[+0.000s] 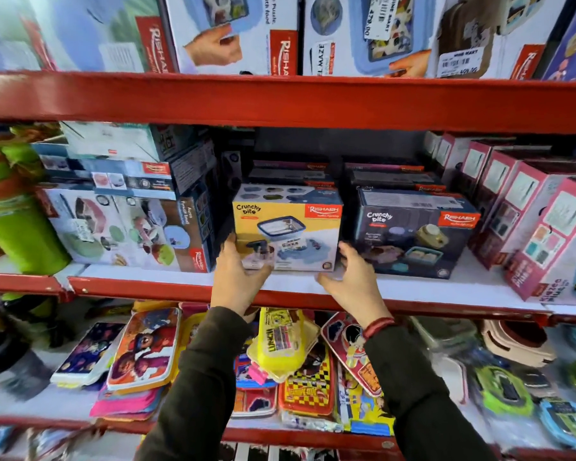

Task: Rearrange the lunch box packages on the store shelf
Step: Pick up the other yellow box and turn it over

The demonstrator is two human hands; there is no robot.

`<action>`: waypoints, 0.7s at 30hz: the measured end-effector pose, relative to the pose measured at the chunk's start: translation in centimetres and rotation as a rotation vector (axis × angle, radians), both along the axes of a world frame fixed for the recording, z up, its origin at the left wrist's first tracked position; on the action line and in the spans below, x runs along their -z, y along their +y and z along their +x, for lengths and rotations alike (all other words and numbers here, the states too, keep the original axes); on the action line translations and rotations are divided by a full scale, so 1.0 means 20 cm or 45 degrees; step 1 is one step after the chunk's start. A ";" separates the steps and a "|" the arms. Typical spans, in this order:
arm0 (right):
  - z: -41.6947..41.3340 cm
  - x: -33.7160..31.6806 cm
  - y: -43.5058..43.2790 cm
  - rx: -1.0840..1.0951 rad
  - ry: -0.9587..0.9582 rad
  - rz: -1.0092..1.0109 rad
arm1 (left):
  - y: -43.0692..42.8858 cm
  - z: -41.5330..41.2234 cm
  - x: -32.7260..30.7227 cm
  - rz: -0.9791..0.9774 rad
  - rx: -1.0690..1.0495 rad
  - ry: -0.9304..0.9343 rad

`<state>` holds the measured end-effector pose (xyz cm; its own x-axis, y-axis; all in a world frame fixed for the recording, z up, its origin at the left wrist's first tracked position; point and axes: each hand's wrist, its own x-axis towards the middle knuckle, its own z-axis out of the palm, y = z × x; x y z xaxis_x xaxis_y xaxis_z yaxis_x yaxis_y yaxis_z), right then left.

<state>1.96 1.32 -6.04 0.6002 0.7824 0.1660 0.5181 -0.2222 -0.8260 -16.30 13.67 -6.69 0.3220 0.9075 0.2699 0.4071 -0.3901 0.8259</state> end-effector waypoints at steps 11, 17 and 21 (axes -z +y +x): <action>-0.01 -0.05 -0.20 -0.034 0.026 0.368 | -0.03 -0.24 -0.14 0.043 0.322 -0.235; -0.01 -0.16 -0.21 0.012 0.169 0.571 | -0.05 -0.28 -0.15 0.116 0.478 -0.250; -0.03 -0.21 -0.21 0.042 0.181 0.640 | -0.04 -0.27 -0.14 0.109 0.359 -0.323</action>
